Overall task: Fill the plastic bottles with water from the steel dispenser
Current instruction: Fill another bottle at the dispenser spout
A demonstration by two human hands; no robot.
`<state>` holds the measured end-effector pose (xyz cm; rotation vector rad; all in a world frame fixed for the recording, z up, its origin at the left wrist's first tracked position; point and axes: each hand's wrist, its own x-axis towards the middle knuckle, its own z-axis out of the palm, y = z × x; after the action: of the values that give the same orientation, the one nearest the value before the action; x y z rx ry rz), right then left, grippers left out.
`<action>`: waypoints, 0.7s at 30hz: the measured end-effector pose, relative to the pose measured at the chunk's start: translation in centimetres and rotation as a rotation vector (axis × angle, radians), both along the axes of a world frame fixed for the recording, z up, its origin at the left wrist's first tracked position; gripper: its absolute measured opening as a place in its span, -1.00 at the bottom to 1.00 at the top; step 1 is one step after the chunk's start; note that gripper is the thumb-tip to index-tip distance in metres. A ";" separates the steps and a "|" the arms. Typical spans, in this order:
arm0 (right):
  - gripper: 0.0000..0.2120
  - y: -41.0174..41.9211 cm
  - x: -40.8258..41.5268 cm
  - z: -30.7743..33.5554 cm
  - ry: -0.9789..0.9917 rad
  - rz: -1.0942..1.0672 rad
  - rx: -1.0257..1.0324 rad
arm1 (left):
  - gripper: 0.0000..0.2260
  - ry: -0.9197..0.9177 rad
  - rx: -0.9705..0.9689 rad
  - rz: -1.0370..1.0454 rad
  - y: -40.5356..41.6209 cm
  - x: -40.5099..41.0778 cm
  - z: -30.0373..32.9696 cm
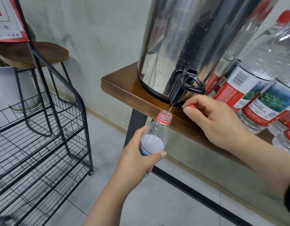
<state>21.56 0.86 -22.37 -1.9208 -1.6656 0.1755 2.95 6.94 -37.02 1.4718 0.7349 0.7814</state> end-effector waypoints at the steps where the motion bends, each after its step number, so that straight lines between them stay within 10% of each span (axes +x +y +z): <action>1: -0.65 0.0 0.0 0.0 -0.001 -0.001 -0.001 | -0.35 0.001 -0.001 0.000 0.0 0.0 0.0; 21: -0.62 0.0 0.1 -0.2 0.031 -0.009 0.008 | -0.36 -0.010 -0.030 -0.004 0.0 -0.1 0.2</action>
<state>21.61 0.88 -22.57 -1.9096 -1.6356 0.1935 2.83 6.95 -36.82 1.4413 0.7333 0.7708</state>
